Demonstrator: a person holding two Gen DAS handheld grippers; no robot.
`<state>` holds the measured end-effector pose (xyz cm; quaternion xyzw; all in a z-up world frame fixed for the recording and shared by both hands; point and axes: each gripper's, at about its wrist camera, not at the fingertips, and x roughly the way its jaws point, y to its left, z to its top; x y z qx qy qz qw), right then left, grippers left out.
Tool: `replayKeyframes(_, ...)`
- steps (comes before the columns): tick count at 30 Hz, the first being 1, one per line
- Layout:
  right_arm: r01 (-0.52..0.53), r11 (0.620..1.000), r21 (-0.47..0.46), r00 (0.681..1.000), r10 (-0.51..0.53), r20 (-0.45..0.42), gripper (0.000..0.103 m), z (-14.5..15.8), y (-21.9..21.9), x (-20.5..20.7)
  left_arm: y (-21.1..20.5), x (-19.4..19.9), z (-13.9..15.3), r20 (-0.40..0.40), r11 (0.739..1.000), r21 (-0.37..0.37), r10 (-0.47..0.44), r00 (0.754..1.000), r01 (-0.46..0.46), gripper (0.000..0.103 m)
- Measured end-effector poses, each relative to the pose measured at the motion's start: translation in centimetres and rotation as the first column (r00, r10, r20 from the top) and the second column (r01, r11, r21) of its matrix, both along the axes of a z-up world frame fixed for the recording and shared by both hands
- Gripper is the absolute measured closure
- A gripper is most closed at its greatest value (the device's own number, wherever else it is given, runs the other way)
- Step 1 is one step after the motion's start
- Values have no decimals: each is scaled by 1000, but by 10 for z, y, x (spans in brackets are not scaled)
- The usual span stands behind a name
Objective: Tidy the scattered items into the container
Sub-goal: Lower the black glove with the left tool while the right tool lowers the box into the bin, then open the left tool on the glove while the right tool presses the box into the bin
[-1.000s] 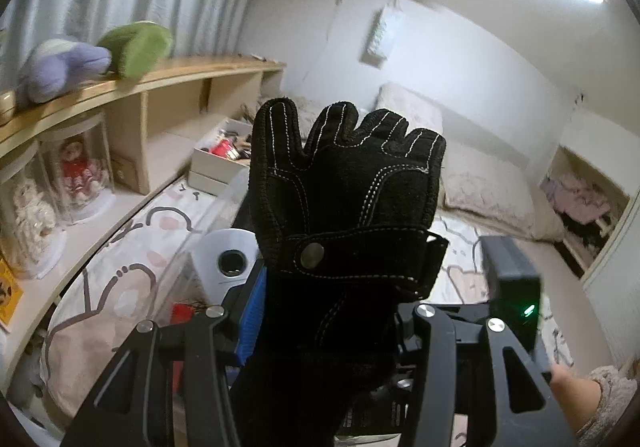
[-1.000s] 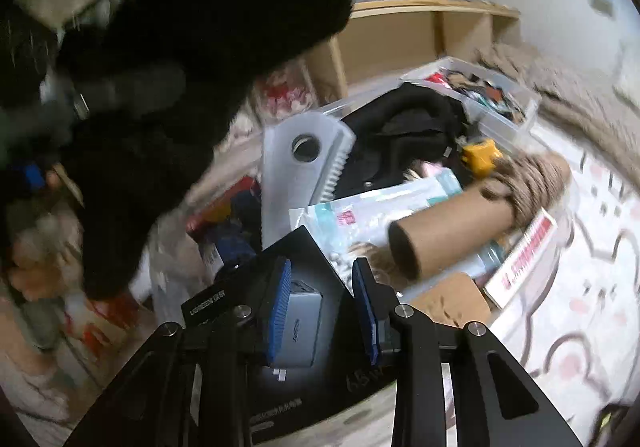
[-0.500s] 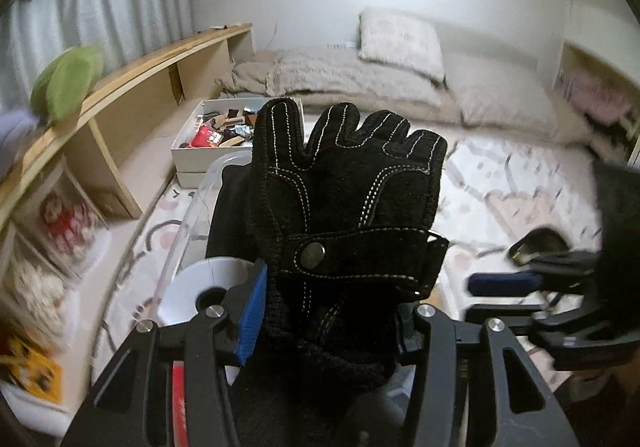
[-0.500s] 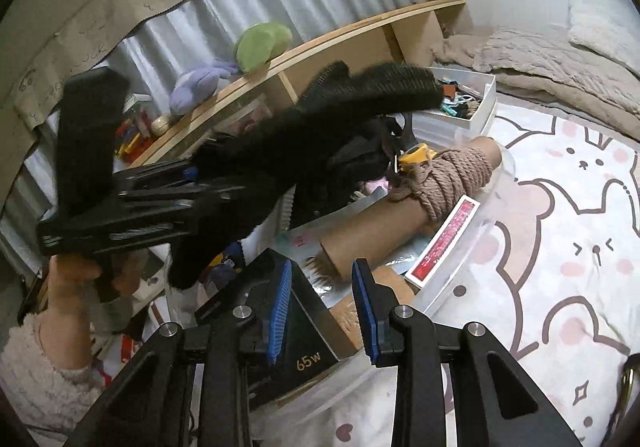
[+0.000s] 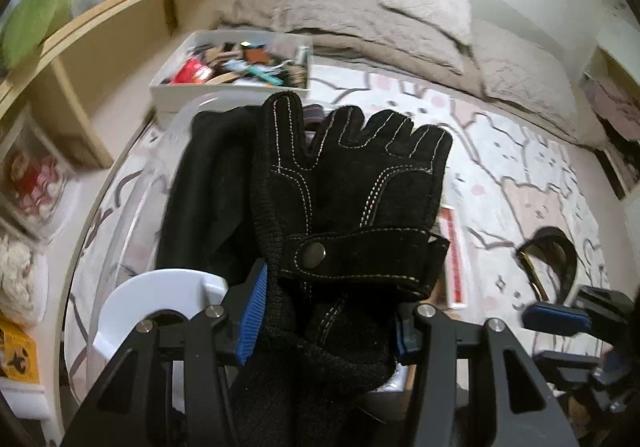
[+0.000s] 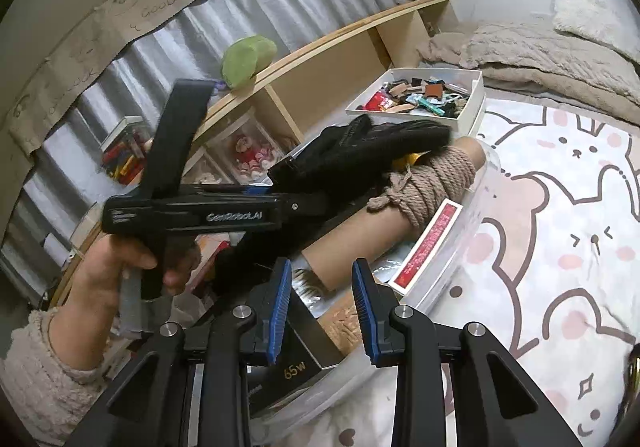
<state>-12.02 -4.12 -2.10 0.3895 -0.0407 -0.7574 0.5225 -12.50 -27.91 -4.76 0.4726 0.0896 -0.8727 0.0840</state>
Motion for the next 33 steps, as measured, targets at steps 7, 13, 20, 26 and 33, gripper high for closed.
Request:
replayKeyframes(7, 37, 999, 11, 999, -37, -20, 71, 6, -3, -4, -12, 8, -2, -23, 997, 10, 72, 997, -72, 53)
replayKeyframes(13, 71, 996, 48, 996, -68, -60, 71, 27, -30, -17, 2, 6, -7, 6, 996, -87, 23, 1000, -23, 53)
replayKeyframes(20, 34, 996, 86, 998, -39, 56, 79, 15, -80, -40, 2, 3, -12, 9, 995, -101, 2, 1000, -1, 47)
replayKeyframes(26, 4, 996, 93, 990, -18, 142, 79, -7, -105, -59, 8, 6, -18, 22, 992, -119, -46, 999, 49, 32)
replayKeyframes(33, -10, 991, 131, 980, -16, 198, 84, -33, -111, -72, 17, 10, -17, 18, 983, -165, -80, 997, 82, 23)
